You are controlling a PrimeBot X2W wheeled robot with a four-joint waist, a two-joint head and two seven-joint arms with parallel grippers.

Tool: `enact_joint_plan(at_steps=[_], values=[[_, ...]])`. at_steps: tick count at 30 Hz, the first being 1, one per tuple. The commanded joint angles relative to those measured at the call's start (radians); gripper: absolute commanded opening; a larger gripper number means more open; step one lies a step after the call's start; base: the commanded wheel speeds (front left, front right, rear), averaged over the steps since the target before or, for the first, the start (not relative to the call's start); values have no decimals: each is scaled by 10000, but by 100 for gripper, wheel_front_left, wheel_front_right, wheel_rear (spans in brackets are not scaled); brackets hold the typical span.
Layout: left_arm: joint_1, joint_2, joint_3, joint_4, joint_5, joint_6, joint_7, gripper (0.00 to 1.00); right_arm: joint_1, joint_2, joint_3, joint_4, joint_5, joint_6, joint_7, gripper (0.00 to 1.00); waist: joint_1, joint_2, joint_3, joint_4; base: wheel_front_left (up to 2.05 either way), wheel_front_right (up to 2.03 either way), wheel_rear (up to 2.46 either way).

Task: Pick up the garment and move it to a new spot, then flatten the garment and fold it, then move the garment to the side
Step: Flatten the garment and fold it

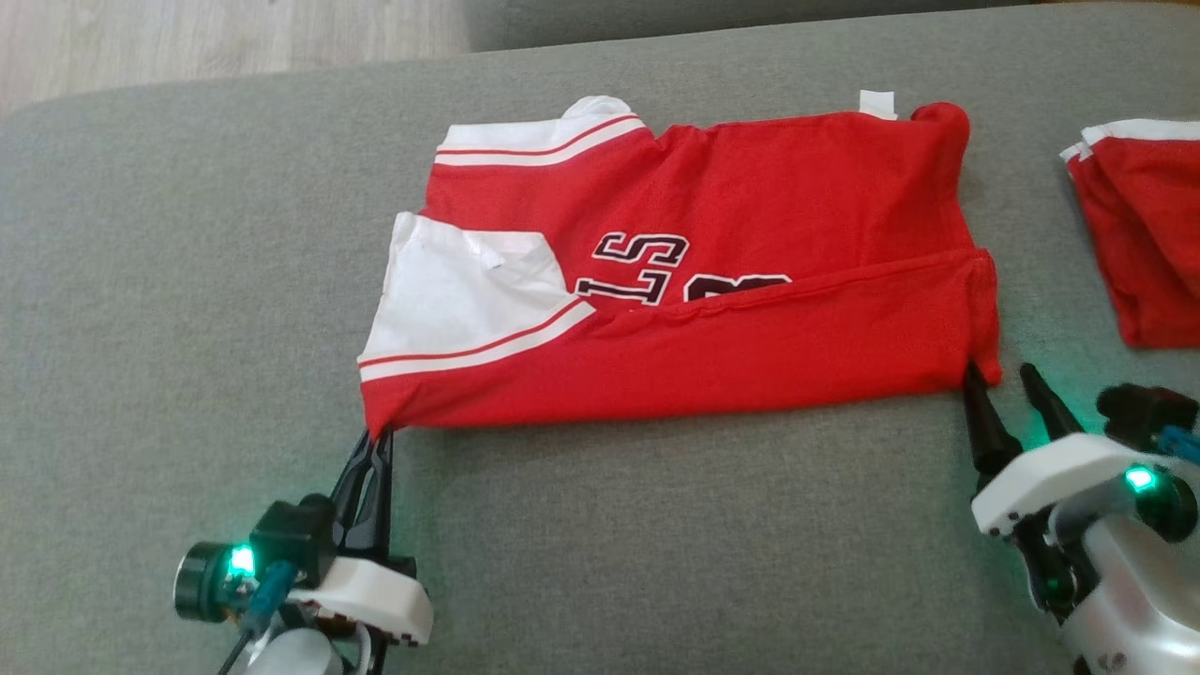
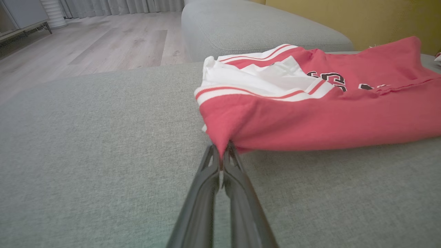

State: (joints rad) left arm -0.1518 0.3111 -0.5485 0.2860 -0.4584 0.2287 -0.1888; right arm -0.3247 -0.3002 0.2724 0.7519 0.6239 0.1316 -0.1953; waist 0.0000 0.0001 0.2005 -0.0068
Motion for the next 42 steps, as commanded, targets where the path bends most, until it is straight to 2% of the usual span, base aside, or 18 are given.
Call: enact_joint_plan(at_steps=[1,2,3,4,9,18,26,27,33,39,40,41,42], values=[[-347,302,405,-284,-52,42,-48,0,-256,-243,312,-81,137,-9,111,100,0,-1,27,48,0,0,0],[-368,299,393,-283,-48,44,-46,0,-317,-262,433,21,202,-9,229,79,0,-1,40,81,0,0,0],[-389,294,383,-279,-46,47,-47,0,-369,-282,547,96,282,-9,309,28,0,-1,49,110,0,0,0],[-408,290,374,-271,-46,45,-52,0,-399,-283,597,166,434,-9,373,0,0,-1,55,138,0,0,0],[-394,273,369,-301,-64,70,-144,0,-267,-610,715,26,1044,-9,315,0,0,-1,64,220,0,0,0],[773,478,312,-1395,-270,287,-166,0,1113,-1997,1114,-1723,1655,-9,396,0,0,-1,48,160,0,0,0],[1696,570,210,-2182,-469,561,77,0,2346,-2700,858,-2762,1733,-9,691,0,0,-1,-90,253,0,0,0],[2000,671,145,-2440,-465,645,178,0,2735,-2831,566,-2992,1712,-9,739,0,0,-1,-139,288,0,0,0],[2529,954,60,-2983,-424,832,395,0,3914,-2858,-269,-3598,1513,-9,1058,0,0,-1,-350,391,0,0,0],[2937,1222,-89,-3385,-608,868,1033,0,4930,-2509,-837,-4496,1082,-9,1961,0,0,-1,-582,249,0,0,0],[2967,1251,-105,-3411,-629,876,1112,0,4987,-2436,-975,-4564,954,-9,2036,83,0,-1,-610,215,0,0,0],[2989,1277,-128,-3425,-635,904,1213,16,5026,-2356,-1077,-4627,805,-9,2128,100,0,-1,-647,176,0,0,0],[2997,1312,-162,-3449,-619,934,1328,100,5055,-2271,-1165,-4706,660,-9,2210,100,0,-1,-680,141,0,0,0]])
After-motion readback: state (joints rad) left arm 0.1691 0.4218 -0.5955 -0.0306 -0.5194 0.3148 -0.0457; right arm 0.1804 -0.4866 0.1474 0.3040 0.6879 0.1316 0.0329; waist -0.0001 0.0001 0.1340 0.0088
